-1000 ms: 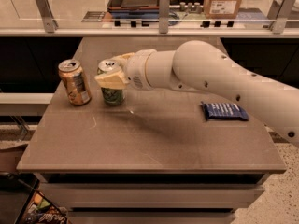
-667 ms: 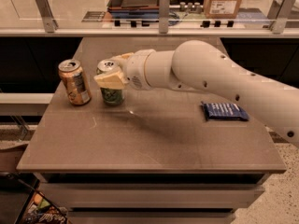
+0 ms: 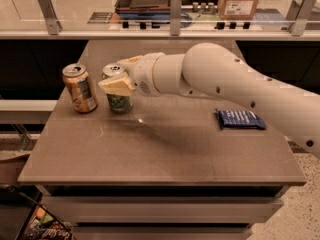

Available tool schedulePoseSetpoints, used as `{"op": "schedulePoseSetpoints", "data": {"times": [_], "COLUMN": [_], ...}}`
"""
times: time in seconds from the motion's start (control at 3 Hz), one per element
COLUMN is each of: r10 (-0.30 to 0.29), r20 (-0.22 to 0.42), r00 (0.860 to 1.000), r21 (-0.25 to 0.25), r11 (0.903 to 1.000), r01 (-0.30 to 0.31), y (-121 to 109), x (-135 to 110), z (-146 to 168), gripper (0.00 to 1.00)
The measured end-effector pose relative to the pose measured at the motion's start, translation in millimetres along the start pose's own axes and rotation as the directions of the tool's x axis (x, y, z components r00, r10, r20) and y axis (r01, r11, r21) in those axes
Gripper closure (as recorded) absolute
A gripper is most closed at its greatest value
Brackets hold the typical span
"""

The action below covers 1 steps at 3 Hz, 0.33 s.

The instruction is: Move green can near orange can

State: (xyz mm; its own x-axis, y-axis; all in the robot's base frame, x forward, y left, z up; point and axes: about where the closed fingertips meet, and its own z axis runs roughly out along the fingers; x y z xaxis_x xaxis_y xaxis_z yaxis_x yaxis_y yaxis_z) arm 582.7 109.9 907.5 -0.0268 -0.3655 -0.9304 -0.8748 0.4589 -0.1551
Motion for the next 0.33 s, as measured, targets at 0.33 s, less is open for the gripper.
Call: {"op": "schedulePoseSetpoints", "data": {"times": [0.33], "r10": [-0.002], "r20": [0.000], "r00": [1.000], "r21": [-0.002], "r11": [1.0000], "r01": [0.002], "y": [1.4], "x": [-1.0], "z": [0.7], "gripper": [0.00]}}
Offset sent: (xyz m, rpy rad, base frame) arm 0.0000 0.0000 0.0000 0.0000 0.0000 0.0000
